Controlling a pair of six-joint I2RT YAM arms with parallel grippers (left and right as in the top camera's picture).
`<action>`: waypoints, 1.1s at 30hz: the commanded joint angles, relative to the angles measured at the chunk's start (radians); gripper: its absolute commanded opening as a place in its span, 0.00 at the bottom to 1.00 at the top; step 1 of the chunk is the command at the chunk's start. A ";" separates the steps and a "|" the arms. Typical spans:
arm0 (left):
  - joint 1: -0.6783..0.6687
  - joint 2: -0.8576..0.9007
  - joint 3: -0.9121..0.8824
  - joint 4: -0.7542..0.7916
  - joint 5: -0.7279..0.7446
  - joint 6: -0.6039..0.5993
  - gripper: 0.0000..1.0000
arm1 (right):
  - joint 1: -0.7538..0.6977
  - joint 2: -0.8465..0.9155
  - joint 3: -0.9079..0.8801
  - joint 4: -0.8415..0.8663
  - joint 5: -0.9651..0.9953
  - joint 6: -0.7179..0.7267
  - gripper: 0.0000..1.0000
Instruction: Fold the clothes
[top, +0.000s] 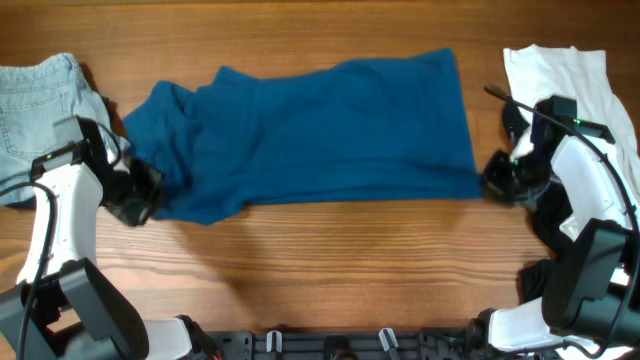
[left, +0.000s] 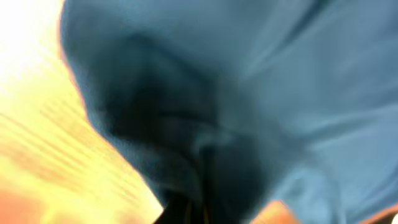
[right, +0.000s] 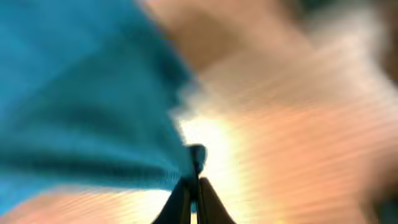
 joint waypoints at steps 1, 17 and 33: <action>0.093 -0.023 0.000 -0.117 -0.118 0.040 0.04 | -0.031 -0.048 0.001 -0.110 0.368 0.259 0.04; 0.009 -0.109 0.000 -0.167 -0.116 0.071 0.04 | 0.027 -0.118 -0.045 -0.185 -0.090 -0.002 0.50; -0.003 -0.109 0.000 -0.157 -0.144 0.071 0.04 | 0.148 -0.251 -0.449 0.153 -0.015 0.583 0.51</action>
